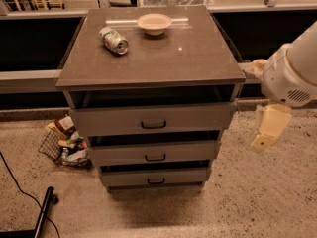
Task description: Open top drawer
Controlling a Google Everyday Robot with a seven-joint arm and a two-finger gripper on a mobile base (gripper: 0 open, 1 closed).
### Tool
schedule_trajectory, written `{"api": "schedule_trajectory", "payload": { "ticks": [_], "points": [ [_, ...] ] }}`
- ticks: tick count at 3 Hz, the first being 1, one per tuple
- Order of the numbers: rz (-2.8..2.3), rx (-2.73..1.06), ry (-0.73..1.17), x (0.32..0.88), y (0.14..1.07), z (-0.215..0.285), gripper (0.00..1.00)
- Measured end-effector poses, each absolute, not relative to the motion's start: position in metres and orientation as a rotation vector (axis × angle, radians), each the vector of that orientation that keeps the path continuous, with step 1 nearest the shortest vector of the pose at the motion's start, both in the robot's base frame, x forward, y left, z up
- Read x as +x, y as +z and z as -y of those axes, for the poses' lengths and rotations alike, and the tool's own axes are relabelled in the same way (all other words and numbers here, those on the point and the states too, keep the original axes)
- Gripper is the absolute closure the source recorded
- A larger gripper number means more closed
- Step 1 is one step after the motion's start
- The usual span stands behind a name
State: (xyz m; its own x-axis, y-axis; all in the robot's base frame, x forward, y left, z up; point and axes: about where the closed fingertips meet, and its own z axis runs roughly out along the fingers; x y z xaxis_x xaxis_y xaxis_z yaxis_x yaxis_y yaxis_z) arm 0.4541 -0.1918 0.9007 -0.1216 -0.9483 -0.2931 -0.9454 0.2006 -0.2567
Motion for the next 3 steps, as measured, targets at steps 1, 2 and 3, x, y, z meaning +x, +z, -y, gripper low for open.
{"api": "schedule_trajectory", "payload": {
  "ticks": [1, 2, 3],
  "points": [
    [-2.060, -1.729, 0.072, 0.465, 0.857, 0.179, 0.00],
    [-2.060, -1.729, 0.072, 0.465, 0.857, 0.179, 0.00],
    [-2.013, -1.765, 0.072, 0.471, 0.844, 0.171, 0.00]
  ]
}}
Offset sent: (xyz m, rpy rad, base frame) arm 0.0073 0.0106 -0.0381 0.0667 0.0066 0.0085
